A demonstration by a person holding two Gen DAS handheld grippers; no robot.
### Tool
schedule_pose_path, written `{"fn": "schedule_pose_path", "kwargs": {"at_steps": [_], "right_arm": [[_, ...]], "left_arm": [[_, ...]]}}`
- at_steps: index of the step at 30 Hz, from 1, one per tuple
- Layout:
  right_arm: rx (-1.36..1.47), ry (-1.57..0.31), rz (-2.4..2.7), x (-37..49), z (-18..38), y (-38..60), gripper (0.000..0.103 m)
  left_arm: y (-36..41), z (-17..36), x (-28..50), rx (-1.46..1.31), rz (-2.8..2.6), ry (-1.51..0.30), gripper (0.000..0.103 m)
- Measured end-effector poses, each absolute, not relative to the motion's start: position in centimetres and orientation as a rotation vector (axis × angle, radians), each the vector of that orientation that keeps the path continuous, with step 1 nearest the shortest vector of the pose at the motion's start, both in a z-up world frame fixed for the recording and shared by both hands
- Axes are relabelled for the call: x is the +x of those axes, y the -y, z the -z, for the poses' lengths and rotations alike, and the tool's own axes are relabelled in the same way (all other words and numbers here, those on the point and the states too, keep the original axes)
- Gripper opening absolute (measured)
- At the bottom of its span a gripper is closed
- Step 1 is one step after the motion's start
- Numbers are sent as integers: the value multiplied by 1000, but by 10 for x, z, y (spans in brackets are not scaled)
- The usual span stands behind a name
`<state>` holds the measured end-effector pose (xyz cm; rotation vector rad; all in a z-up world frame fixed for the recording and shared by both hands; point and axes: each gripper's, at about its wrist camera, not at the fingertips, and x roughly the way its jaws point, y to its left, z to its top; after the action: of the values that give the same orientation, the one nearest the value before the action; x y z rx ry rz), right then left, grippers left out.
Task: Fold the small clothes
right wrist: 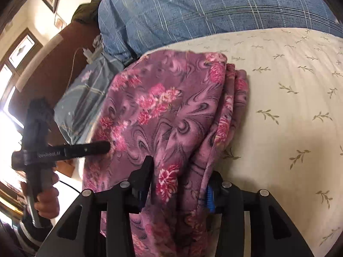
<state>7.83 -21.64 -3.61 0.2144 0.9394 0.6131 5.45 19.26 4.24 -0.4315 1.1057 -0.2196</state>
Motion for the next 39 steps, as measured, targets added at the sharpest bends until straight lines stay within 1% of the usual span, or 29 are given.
{"fn": "schedule_pose_path", "kwargs": {"at_steps": [2,3,4,5,7,9,11,12,15,18,21,23,24,25,26,27,30,31,33,34,36,38,39], "right_arm": [[202,-883,-594,76,24,224,43],[184,-848,-584,74,18,227,43],[172,-835,-577,73,15,229,43],[160,-834,-556,73,15,231,43],[154,-856,-545,75,22,235,45],[121,-914,-538,78,38,238,45],[92,-940,-522,77,51,237,49],[101,-926,-526,76,53,239,50],[122,-920,-506,75,45,240,51],[160,-821,-534,66,20,248,52],[185,-785,-552,78,5,246,53],[160,-801,-540,99,6,232,50],[149,-814,-529,108,9,225,45],[144,-826,-521,116,12,219,19],[134,-833,-514,122,16,215,2],[127,-827,-495,128,19,211,4],[131,-869,-468,142,36,210,4],[113,-867,-468,142,38,210,2],[56,-868,-468,138,29,207,4],[46,-862,-481,134,23,208,13],[53,-851,-576,114,8,217,13],[31,-832,-628,90,1,227,14],[10,-838,-648,76,1,233,16]], "left_arm": [[-193,-60,57,-404,216,-1040,52],[-192,-66,59,-397,215,-1024,61],[-188,-69,64,-392,210,-1015,66],[-185,-69,67,-391,212,-1014,66],[-171,-59,78,-366,209,-1049,66],[-159,-37,87,-326,181,-1111,66],[-156,-16,94,-347,168,-1157,73],[-162,-11,94,-403,170,-1148,77],[-168,-19,90,-407,170,-1137,77],[-171,-37,84,-365,170,-1079,76],[-172,-55,97,-347,163,-1031,76],[-170,-57,117,-331,133,-1025,76],[-169,-55,125,-327,126,-1029,76],[-168,-51,134,-323,114,-1037,76],[-170,-44,143,-317,100,-1046,76],[-169,-38,152,-305,85,-1053,76],[-170,-13,169,-310,56,-1100,78],[-173,-7,174,-330,55,-1119,79],[-182,-15,177,-382,79,-1122,78],[-187,-21,176,-395,94,-1121,77],[-196,-42,159,-382,131,-1074,77],[-194,-60,132,-286,165,-1028,77],[-189,-63,114,-218,187,-1017,77]]}}
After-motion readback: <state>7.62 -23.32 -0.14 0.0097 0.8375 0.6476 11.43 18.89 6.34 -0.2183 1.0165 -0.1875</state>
